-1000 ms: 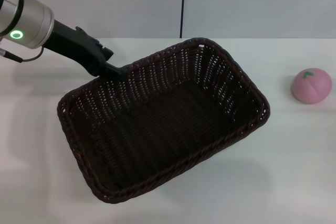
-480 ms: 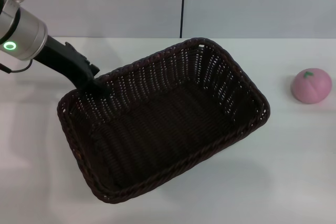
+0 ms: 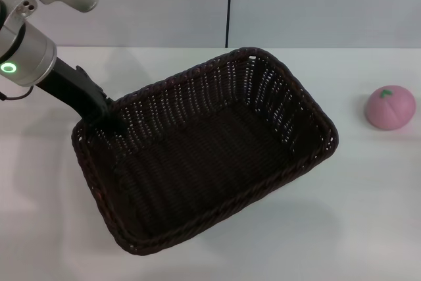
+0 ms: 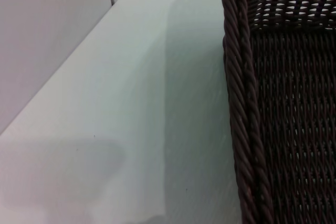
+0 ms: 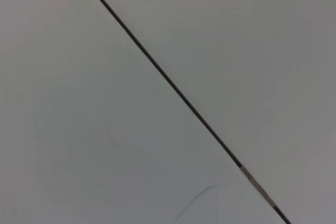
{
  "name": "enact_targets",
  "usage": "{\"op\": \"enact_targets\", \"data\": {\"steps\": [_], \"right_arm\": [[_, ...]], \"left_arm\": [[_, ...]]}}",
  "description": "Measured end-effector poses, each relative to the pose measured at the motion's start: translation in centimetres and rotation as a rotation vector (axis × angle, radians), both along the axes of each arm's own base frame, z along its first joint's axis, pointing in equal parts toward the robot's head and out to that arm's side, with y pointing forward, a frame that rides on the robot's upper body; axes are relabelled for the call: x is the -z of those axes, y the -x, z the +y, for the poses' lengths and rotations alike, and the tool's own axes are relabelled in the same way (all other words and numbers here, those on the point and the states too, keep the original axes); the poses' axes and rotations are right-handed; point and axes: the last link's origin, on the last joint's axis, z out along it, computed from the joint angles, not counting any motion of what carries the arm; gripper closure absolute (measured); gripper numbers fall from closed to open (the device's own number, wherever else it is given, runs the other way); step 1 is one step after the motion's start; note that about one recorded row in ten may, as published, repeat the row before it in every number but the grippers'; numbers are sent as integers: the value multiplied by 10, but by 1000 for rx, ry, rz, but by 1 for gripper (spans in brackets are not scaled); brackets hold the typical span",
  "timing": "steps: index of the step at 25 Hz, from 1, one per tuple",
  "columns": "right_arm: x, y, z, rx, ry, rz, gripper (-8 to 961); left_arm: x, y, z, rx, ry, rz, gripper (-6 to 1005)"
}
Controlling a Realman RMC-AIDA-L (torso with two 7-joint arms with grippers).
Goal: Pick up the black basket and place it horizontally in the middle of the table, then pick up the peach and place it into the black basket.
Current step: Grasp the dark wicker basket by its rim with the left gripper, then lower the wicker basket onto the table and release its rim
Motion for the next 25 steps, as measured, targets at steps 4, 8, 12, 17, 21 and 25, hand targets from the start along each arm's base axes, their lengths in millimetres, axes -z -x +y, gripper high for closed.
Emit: {"op": "enact_targets", "data": {"steps": [4,8,12,17,21,25], "right_arm": [[0,0,0,0,0,0,351],[0,0,0,1,-1,5,351],[0,-1,-1,6,-6,9,351],[0,-1,-1,6,-5,10,351],[0,-1,-1,7,-5,11,350],[0,-1,-1,9,-4,12,350]], "left_arm": [[0,0,0,11,2,3,522],[2,-2,0,30,13,14,607],[2,-3,1,49,19,14,704],[1,-4,2,70,-1,-7,784],[-3,-9,1,117,-21,-59,784],[-13,-16,-2,196,-71,-118,785]]}}
